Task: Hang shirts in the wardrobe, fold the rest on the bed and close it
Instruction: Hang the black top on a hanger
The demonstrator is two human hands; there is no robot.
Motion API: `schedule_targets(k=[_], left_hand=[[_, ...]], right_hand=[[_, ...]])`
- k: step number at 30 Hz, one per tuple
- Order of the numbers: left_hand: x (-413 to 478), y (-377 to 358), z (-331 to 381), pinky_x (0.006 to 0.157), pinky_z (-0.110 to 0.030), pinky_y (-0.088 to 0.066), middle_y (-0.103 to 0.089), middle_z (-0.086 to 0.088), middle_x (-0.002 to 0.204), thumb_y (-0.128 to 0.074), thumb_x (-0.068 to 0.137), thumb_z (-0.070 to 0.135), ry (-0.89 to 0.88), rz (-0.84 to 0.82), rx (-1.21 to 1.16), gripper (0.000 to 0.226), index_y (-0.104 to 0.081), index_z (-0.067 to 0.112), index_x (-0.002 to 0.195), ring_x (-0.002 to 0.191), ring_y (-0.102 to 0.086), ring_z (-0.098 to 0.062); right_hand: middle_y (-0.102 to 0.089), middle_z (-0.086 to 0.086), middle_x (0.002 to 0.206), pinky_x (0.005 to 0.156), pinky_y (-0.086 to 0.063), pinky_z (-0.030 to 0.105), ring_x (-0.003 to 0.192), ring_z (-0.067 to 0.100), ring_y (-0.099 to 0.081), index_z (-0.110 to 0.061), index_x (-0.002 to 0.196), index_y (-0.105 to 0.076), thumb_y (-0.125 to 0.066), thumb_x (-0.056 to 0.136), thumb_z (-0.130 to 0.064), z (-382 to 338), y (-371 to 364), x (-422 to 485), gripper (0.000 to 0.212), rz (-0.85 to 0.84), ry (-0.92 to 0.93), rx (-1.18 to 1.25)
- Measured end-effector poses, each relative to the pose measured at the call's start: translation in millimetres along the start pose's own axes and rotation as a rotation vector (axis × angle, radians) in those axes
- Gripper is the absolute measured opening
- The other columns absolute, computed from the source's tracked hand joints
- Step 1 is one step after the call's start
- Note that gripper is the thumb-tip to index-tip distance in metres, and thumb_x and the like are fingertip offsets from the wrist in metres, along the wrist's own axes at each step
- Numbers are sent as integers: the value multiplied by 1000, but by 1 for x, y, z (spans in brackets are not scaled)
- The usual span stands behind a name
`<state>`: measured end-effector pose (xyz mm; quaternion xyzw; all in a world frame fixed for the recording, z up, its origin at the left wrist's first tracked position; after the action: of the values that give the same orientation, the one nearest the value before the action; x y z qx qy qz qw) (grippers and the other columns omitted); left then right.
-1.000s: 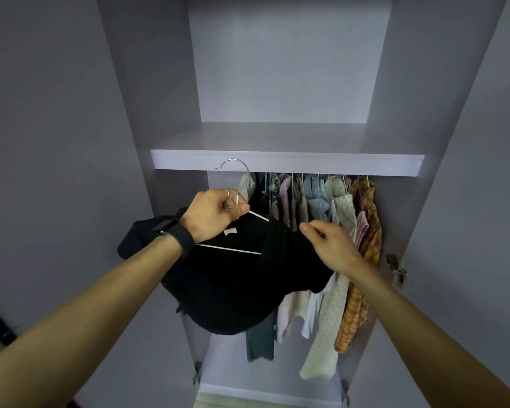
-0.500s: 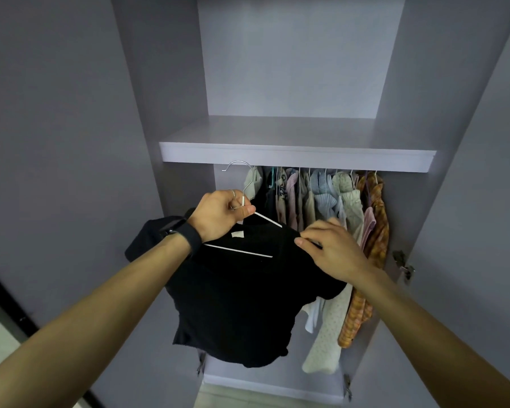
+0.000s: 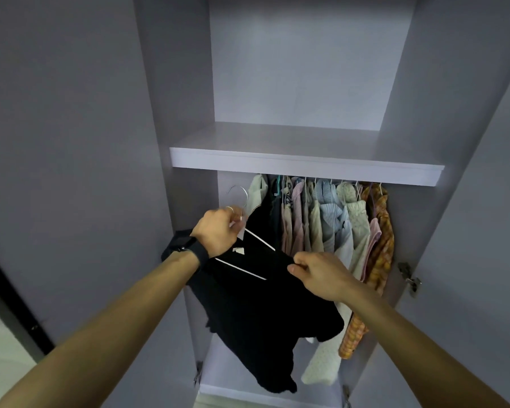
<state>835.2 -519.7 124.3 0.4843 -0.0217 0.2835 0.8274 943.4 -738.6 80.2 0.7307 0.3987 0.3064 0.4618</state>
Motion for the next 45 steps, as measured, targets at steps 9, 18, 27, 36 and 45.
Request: schedule_targets(k=[9,18,27,36,45], left_hand=[[-7,20,-76,122,-55,5,2,-7,167,-41,100,41,-5,-51,686,59,-28,26,155,153,10,-26],[27,47,-136,97,-64,38,18,-15,164,-36,98,43,109,-36,1180,73,-1,23,159,150,24,-33],[54,36,-183,94,-70,35,13,-22,164,-12,104,35,66,146,1590,61,-2,11,158,150,15,-41],[59,28,-200,101,-71,28,10,-18,165,-15,101,46,-27,308,1717,63,-7,22,159,151,13,-40],[62,28,-200,97,-73,28,12,-22,164,-18,103,46,-69,287,1717,62,-7,20,158,149,15,-44]], right_hand=[[-47,-7,65,65,-41,30,69,18,-53,-25,67,-39,-49,102,-38,-20,-53,54,38,-55,-276,-23],[-60,-1,75,54,-35,26,69,18,-59,-17,77,-55,-51,93,-30,-47,-71,152,21,-20,-436,214],[-60,5,82,64,-45,29,78,26,-61,-15,83,-53,-52,94,-28,-13,-142,256,17,172,-458,460],[-63,12,96,69,-47,31,85,31,-62,-8,99,-60,-49,96,-24,-15,-137,340,20,442,-380,380],[-62,20,128,97,-53,38,115,37,-61,-4,121,-61,-53,96,-29,-30,-137,400,36,394,-471,198]])
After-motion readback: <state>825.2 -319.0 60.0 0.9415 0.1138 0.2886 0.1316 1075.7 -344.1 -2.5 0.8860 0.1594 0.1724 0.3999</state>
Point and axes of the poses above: each hand's wrist, its own x-axis towards the middle knuckle, its own y-axis out of the back of the hand, z = x × y, the point moved 3 cm from there along x, towards the middle knuckle
